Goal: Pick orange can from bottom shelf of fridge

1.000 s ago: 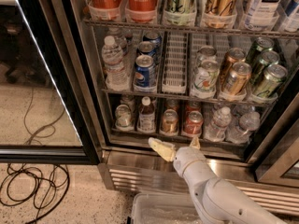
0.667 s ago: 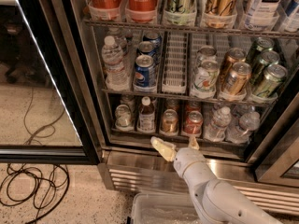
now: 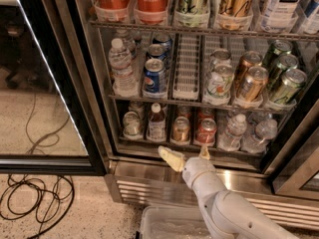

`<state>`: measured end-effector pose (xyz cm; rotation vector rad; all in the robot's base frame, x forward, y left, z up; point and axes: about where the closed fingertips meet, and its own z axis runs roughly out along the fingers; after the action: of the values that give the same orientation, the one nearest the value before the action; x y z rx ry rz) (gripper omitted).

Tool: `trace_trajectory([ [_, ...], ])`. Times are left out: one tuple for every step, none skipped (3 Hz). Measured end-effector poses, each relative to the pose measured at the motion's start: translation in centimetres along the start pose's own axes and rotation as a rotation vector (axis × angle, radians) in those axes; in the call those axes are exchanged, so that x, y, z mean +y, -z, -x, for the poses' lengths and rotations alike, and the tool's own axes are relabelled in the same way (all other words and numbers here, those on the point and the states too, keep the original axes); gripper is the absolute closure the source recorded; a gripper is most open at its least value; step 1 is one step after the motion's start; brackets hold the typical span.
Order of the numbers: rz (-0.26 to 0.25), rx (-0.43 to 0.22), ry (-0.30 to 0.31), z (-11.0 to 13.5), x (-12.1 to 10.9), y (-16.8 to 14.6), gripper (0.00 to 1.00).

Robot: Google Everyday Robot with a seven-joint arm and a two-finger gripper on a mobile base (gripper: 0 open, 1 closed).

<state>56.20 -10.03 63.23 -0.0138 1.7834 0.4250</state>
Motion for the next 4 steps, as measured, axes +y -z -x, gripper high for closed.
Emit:
trace_trajectory([
  [0.0, 0.0, 0.0, 0.0, 0.0, 0.0, 0.0],
  [-0.005, -0.001, -0.007, -0.2, -0.1, -0.3, 0.0],
  [-0.027, -0.01, -0.011, -0.4, -0.4, -0.7, 0.07],
  [-0.039, -0.018, -0.014, -0.7, -0.6, -1.2, 0.12],
])
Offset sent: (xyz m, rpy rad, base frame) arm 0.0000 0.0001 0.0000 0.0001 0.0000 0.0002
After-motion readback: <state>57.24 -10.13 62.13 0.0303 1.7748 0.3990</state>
